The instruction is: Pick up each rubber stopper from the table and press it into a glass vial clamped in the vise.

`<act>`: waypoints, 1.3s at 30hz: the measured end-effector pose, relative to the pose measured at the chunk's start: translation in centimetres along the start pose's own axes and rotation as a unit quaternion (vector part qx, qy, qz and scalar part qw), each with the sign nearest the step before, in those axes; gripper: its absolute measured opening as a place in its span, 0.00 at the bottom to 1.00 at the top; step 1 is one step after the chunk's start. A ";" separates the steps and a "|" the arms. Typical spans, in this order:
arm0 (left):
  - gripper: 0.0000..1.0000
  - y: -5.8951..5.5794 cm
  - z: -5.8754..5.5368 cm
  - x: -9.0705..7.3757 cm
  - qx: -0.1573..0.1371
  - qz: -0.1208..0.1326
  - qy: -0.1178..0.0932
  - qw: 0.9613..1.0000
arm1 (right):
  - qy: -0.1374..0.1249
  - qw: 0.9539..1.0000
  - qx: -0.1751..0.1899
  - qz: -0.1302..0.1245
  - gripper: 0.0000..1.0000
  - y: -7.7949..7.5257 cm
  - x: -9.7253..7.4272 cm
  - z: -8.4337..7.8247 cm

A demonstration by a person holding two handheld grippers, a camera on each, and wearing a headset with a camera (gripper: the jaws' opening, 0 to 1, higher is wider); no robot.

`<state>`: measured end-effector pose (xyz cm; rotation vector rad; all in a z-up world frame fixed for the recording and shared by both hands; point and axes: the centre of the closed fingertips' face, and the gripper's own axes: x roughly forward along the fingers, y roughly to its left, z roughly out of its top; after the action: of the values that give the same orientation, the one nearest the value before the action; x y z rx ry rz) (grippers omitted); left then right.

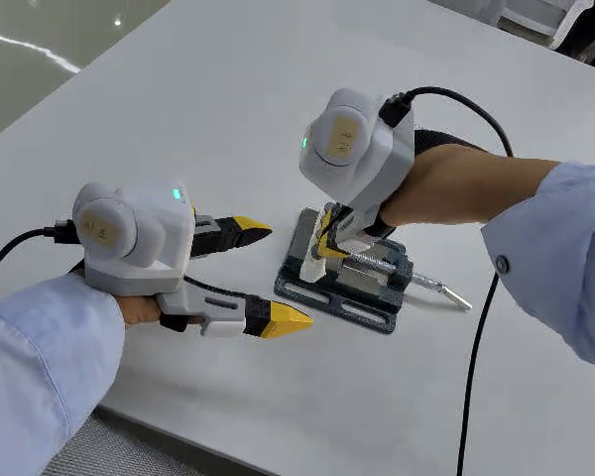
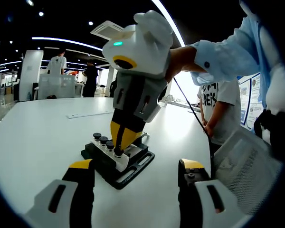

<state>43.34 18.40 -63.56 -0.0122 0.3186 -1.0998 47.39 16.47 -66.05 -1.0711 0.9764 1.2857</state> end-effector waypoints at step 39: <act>0.82 -0.2 1.3 -2.2 0.052 0.061 0.046 0.996 | -0.319 0.892 0.278 -0.161 0.83 4.7 -5.3 -4.6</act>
<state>42.57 20.01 -61.75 0.1485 0.3401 -0.9960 42.54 10.65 -62.36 -0.2966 0.5643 0.8979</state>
